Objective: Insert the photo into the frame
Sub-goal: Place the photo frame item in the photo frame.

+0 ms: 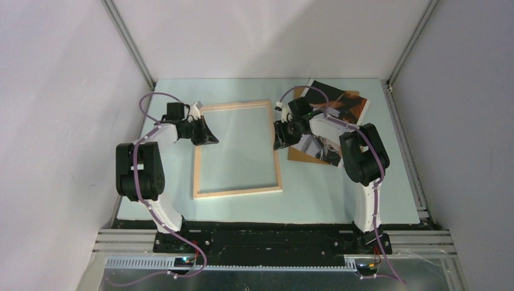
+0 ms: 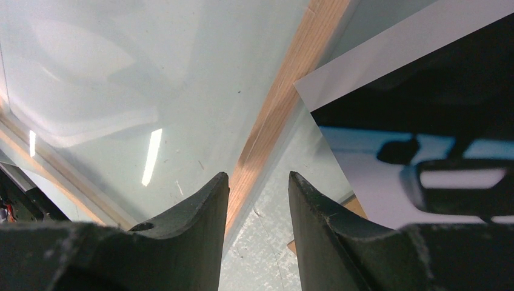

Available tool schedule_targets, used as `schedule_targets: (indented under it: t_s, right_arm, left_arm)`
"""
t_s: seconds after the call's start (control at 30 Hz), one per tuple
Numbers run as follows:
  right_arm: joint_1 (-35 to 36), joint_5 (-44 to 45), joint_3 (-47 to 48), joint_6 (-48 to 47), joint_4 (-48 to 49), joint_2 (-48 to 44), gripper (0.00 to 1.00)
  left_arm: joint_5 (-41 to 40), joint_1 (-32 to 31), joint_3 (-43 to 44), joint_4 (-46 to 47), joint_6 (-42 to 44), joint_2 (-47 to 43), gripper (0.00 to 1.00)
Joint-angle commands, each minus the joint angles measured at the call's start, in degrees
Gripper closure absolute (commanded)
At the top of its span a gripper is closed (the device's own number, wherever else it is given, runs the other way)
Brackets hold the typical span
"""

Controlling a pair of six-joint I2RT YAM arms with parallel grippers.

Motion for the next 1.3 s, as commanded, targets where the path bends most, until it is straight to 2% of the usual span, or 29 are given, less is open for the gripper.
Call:
schedule_targets:
  t_s: [0.0,1.27]
  right_arm:
    - [-0.24,-0.40,2.39,-0.52,0.01,-0.41,0.54]
    - [0.07,-0.30,2.56,-0.57,-0.33,0.23,0.54]
  left_arm:
    - [-3.90,0.75,-0.18,3.02,0.58,-0.19,1.00]
    - [-3.29,0.62,0.25,2.58,3.19,1.12,1.00]
